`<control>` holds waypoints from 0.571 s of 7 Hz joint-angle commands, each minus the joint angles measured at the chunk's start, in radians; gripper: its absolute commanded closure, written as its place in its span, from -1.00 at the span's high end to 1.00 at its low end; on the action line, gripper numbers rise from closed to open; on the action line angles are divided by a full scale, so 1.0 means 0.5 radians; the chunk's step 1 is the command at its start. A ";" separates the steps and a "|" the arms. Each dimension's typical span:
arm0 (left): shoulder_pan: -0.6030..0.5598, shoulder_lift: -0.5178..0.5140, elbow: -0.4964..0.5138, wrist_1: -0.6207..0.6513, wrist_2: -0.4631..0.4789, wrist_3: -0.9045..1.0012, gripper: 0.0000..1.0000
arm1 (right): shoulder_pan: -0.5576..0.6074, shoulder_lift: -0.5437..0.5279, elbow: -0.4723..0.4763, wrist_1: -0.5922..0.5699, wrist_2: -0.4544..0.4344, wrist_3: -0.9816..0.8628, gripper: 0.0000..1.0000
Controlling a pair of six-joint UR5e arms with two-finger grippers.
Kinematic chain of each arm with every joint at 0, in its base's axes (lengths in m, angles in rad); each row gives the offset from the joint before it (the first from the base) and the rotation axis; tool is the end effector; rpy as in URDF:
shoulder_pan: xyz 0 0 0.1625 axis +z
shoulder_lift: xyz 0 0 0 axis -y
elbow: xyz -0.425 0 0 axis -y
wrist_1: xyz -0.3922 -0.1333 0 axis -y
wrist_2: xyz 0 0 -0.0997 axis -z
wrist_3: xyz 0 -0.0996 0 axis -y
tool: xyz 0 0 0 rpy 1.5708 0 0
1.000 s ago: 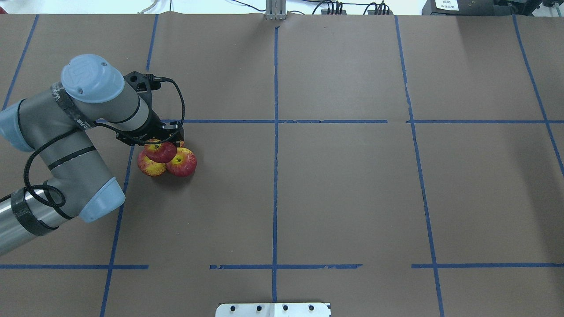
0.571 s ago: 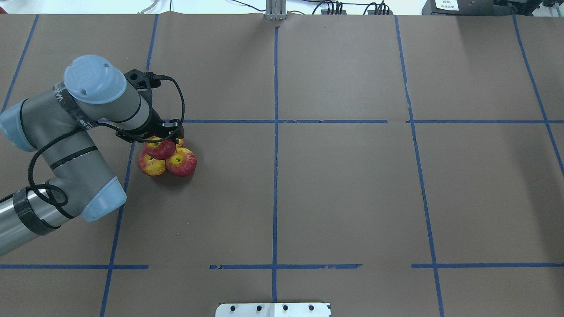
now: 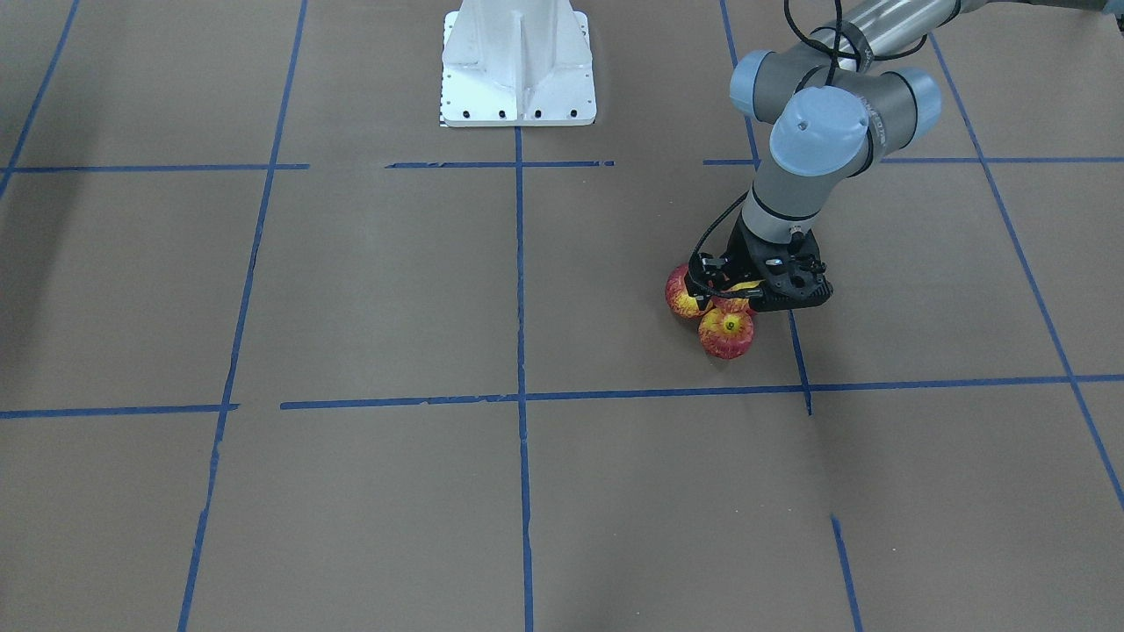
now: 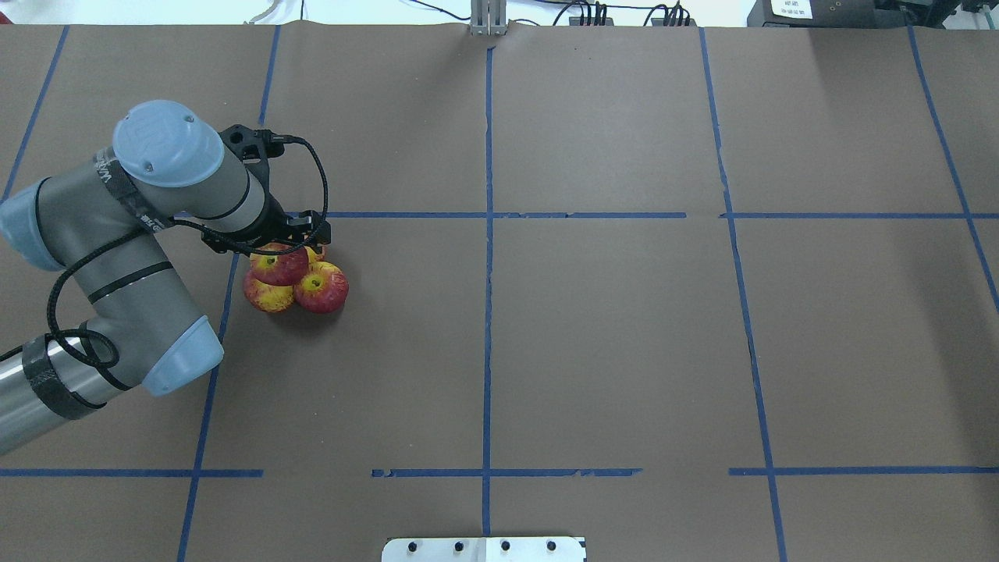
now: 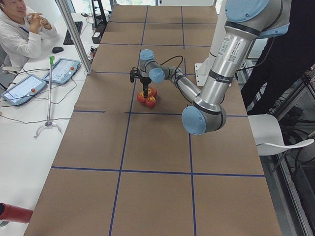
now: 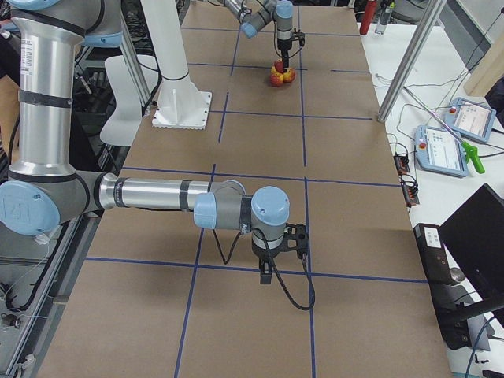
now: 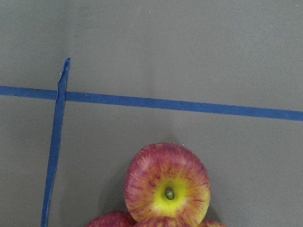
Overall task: Stack apples
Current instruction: 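Lower the apple onto the top of the cluster and open the left gripper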
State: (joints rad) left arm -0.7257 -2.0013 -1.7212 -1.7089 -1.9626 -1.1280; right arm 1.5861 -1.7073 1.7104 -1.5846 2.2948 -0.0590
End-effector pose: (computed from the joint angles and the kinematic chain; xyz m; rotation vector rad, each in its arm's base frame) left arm 0.4162 -0.4966 0.3371 0.0789 0.7985 -0.1268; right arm 0.0739 -0.4322 0.6580 0.0167 -0.7239 -0.0379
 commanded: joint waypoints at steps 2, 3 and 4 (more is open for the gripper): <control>-0.018 0.020 -0.073 0.006 0.004 0.016 1.00 | 0.000 0.000 0.000 0.000 0.000 0.001 1.00; -0.045 0.060 -0.134 0.015 0.004 0.050 1.00 | 0.000 0.000 0.000 0.000 0.000 -0.002 1.00; -0.122 0.085 -0.199 0.024 0.004 0.178 1.00 | 0.000 0.000 0.000 0.000 0.000 0.001 1.00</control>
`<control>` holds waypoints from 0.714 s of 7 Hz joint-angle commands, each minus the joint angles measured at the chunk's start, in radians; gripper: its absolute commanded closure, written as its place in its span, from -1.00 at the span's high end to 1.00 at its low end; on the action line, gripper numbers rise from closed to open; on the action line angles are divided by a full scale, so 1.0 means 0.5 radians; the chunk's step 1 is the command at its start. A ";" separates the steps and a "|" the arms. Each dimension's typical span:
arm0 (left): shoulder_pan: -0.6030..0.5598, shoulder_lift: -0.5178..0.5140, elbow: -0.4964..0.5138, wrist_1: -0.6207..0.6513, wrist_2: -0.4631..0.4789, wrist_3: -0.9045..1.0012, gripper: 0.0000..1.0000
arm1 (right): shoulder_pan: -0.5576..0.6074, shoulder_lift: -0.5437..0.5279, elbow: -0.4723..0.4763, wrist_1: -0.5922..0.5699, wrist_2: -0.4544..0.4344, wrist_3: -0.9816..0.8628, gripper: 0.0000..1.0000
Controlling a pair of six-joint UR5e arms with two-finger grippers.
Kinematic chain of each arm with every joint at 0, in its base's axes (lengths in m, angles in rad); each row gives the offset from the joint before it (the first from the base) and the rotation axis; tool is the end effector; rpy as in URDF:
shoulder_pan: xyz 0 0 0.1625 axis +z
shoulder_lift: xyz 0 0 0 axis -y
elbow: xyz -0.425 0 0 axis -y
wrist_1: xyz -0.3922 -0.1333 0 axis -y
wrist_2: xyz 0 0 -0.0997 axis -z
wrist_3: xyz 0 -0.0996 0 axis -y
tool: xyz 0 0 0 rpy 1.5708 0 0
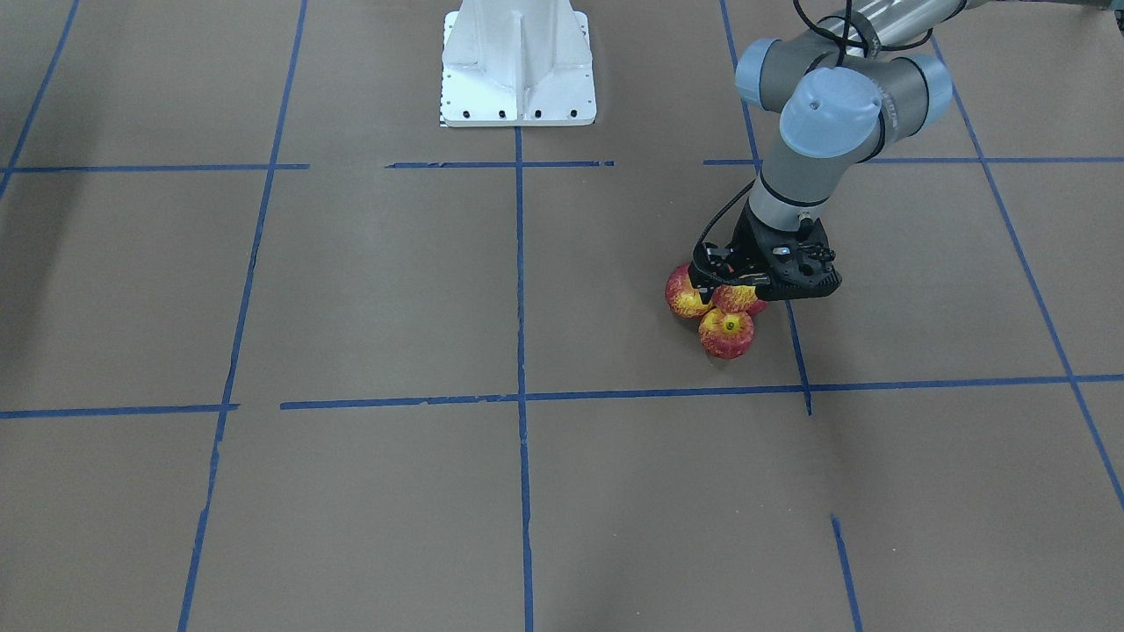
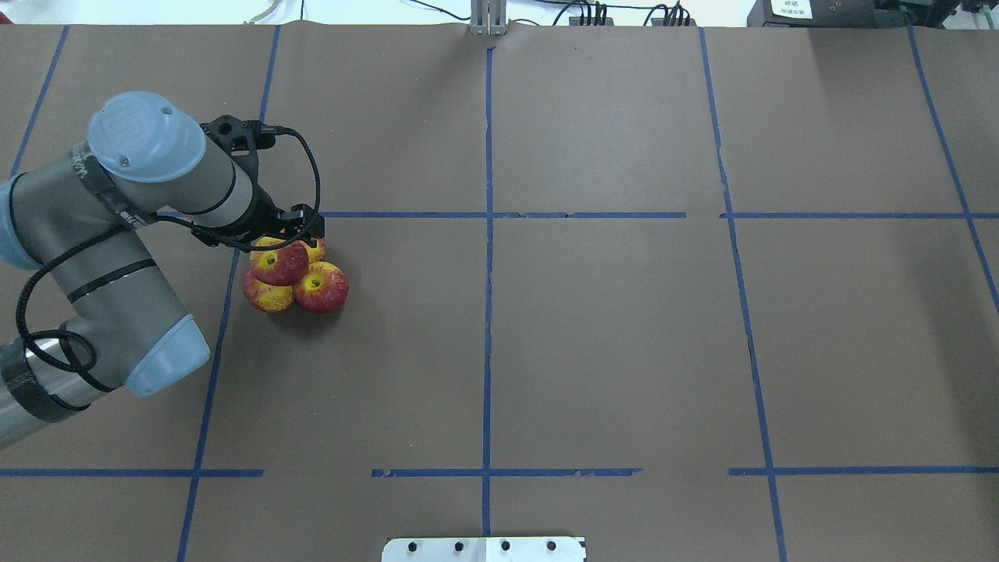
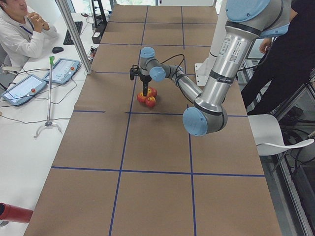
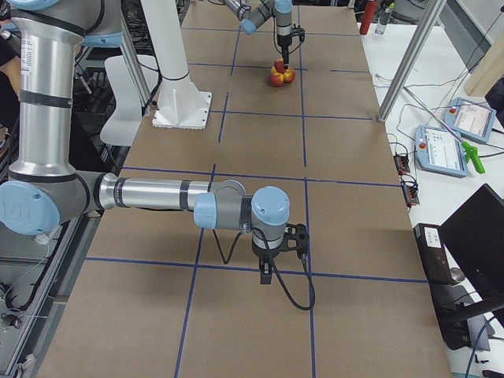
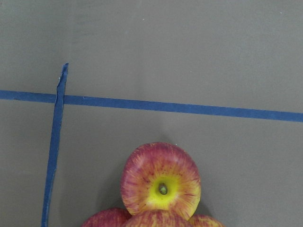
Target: Stack apples
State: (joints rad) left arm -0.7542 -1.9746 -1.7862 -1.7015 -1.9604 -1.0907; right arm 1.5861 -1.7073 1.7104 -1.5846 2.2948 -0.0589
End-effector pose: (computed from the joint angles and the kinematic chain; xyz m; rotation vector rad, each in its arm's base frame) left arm 0.3880 -0.4956 0.3252 0.1257 0.8181 -0.1122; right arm 0.0739 -0.4322 0.6580 0.0166 -0.7239 -0.0378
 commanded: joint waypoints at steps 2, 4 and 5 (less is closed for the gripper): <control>-0.288 0.248 -0.280 0.010 -0.024 0.492 1.00 | 0.000 0.000 0.000 0.000 0.000 0.001 1.00; -0.674 0.536 -0.284 -0.012 -0.363 1.177 1.00 | 0.000 0.000 0.000 0.000 0.000 -0.002 1.00; -0.889 0.680 -0.266 -0.018 -0.496 1.543 1.00 | 0.000 0.000 0.000 0.000 0.000 0.001 1.00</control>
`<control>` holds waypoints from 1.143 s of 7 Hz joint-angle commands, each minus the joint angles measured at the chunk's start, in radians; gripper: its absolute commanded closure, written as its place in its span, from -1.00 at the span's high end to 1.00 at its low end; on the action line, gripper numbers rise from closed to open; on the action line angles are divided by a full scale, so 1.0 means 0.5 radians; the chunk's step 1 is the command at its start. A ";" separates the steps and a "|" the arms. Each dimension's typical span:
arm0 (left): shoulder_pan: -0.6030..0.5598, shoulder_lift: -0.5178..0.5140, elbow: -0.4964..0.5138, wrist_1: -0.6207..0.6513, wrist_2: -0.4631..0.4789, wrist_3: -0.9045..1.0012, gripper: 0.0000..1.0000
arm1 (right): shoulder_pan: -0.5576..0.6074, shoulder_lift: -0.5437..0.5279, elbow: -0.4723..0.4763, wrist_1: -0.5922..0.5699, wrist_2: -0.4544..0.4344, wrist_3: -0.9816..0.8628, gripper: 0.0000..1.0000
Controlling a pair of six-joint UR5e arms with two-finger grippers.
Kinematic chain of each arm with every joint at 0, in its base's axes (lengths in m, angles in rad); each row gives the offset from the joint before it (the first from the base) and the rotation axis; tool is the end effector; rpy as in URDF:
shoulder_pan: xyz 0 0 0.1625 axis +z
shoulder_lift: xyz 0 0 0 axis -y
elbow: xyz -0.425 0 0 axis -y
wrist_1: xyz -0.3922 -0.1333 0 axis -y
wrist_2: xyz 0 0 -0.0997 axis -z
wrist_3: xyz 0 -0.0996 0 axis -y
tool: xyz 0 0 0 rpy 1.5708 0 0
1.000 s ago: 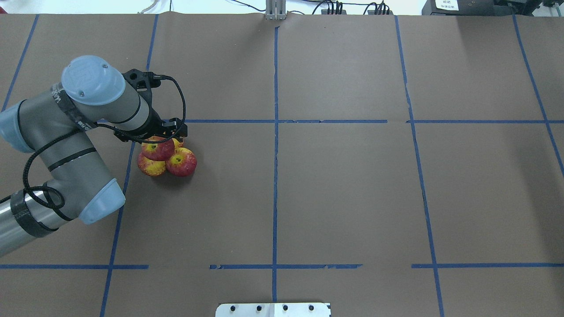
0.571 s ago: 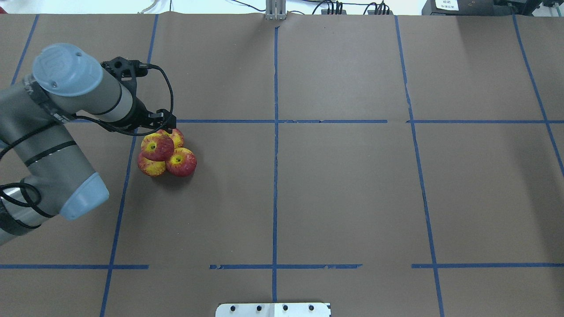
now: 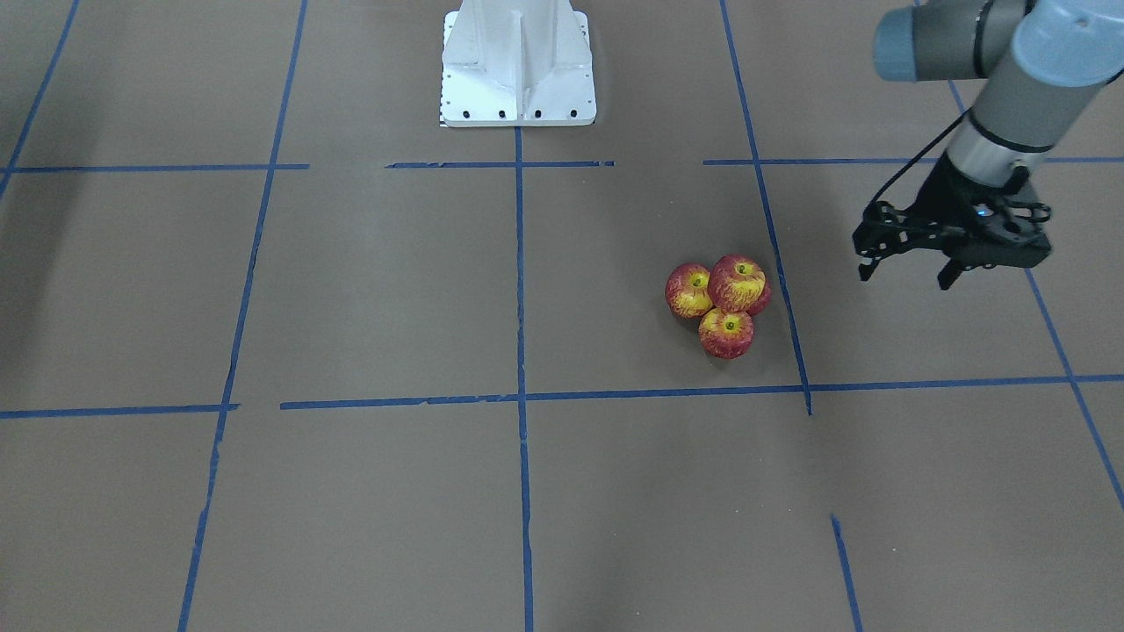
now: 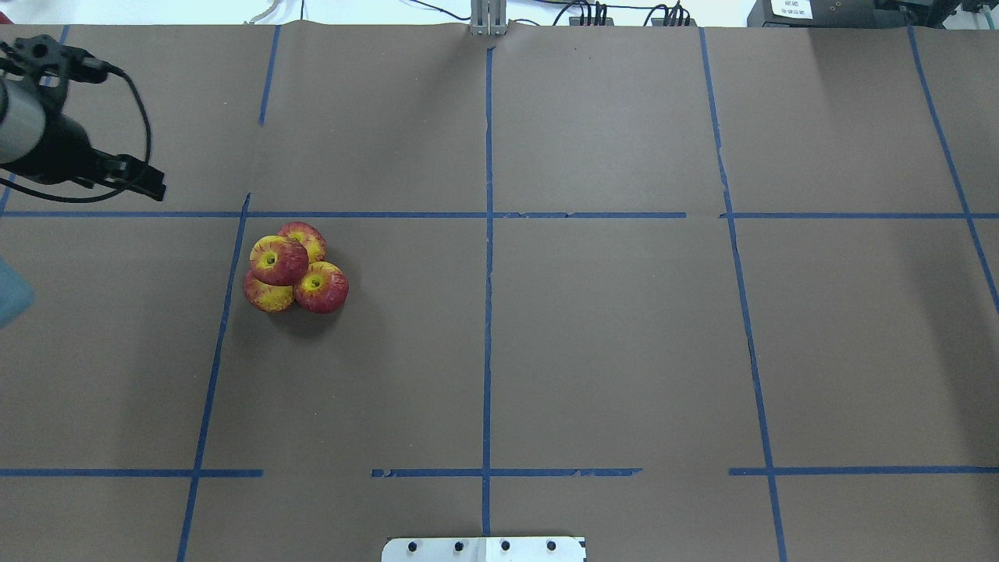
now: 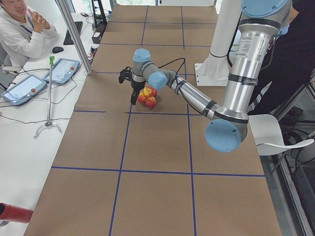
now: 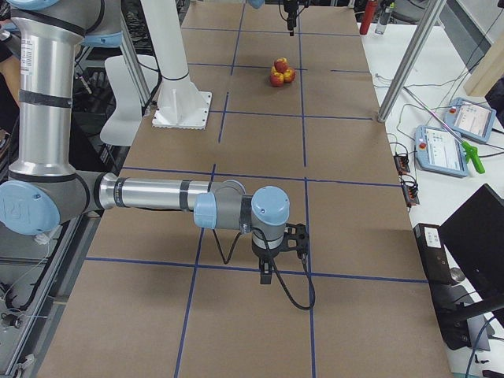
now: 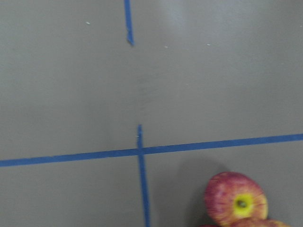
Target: Stack apples
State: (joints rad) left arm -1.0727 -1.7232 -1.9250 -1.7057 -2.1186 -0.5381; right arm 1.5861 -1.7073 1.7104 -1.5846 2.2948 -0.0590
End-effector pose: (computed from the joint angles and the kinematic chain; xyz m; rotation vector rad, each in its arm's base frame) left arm 0.1856 -0.5117 0.4007 0.2811 0.7685 0.1379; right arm 0.0739 -0.4322 0.6580 0.0167 -0.7239 -0.0379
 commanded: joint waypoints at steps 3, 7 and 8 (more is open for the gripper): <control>-0.737 0.494 0.287 0.018 -0.581 1.175 1.00 | 0.000 0.000 0.000 0.000 0.000 0.001 1.00; -0.837 0.682 0.328 0.012 -0.552 1.303 1.00 | 0.000 0.000 0.000 0.000 0.000 0.001 1.00; -0.840 0.691 0.331 0.012 -0.552 1.249 1.00 | 0.000 0.000 0.000 0.000 0.000 0.001 1.00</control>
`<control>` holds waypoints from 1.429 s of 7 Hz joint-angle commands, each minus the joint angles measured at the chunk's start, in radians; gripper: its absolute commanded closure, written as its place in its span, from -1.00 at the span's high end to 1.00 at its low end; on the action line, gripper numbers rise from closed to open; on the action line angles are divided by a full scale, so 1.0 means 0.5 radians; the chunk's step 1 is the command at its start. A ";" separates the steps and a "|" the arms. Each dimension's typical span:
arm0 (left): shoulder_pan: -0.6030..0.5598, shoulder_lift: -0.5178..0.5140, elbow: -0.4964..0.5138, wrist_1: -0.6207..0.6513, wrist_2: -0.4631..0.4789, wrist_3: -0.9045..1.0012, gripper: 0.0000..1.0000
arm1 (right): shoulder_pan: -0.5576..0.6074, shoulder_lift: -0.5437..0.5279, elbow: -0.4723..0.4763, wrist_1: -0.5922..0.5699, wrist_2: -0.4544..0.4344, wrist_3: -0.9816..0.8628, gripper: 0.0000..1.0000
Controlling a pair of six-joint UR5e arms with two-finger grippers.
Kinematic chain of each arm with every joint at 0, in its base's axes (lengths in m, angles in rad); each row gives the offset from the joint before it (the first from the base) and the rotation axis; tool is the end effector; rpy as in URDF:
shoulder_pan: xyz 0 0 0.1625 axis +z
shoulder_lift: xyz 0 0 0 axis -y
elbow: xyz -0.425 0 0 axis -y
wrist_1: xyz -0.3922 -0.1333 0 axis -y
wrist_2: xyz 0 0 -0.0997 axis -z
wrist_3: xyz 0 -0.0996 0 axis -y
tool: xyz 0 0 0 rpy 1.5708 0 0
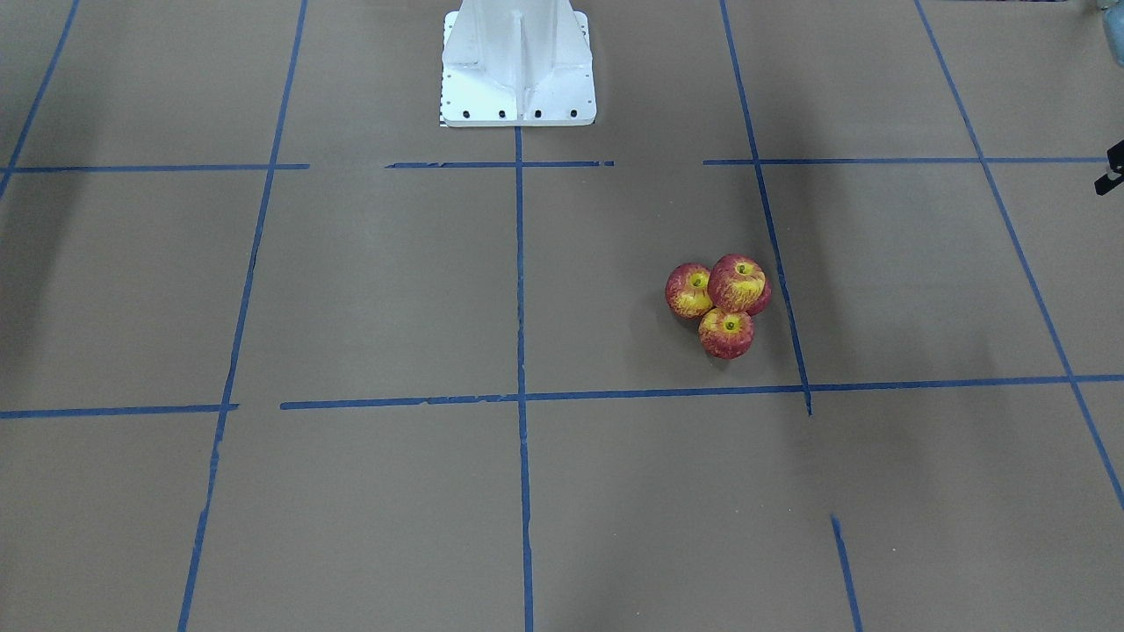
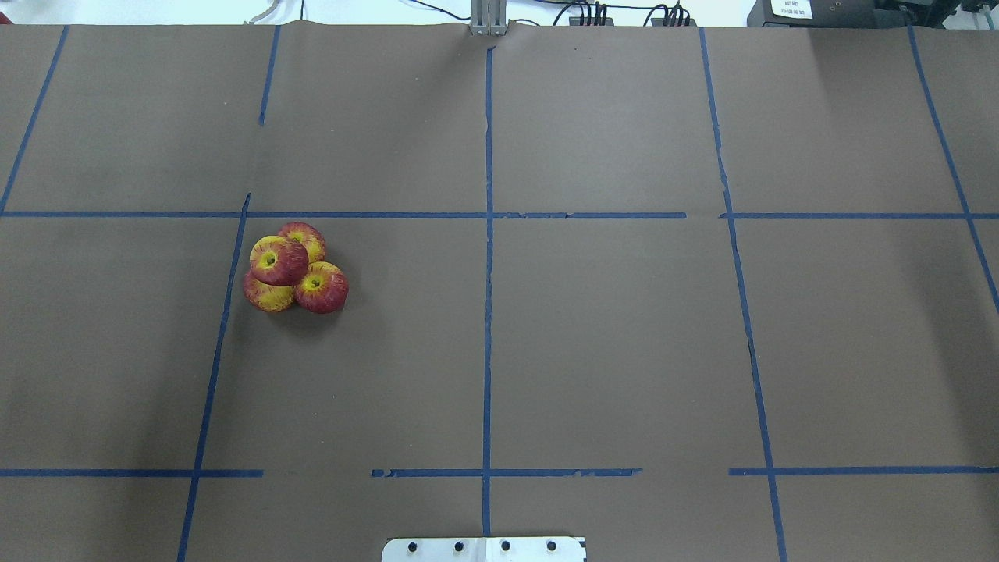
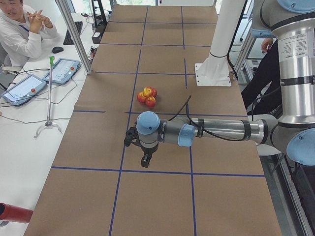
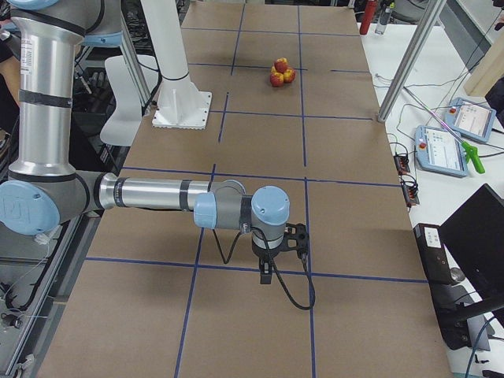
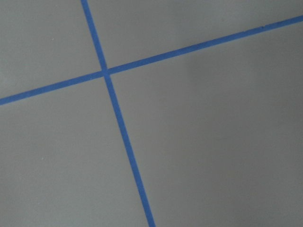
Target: Stack apples
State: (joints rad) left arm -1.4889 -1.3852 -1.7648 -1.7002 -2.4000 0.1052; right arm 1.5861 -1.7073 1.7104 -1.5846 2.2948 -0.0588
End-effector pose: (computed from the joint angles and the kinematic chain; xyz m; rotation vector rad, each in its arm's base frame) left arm -0.0252 -0.4252 0.6298 0.1398 0.8282 0.2331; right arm 0.0739 -0.4322 0.6580 0.0166 -0.7239 -0.0377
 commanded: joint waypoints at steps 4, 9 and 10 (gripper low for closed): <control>-0.035 0.028 -0.093 0.025 0.020 -0.039 1.00 | 0.000 0.000 0.000 0.000 0.000 0.001 1.00; -0.139 0.061 -0.143 0.265 0.023 0.075 1.00 | 0.000 0.000 0.000 0.000 0.000 0.001 1.00; -0.139 0.052 -0.094 0.259 0.032 0.072 1.00 | 0.000 0.000 0.000 0.000 0.000 0.001 1.00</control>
State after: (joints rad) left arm -1.5575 -1.3611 -1.8348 -1.5686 -2.3871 0.1424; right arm 1.5861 -1.7073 1.7104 -1.5846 2.2948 -0.0584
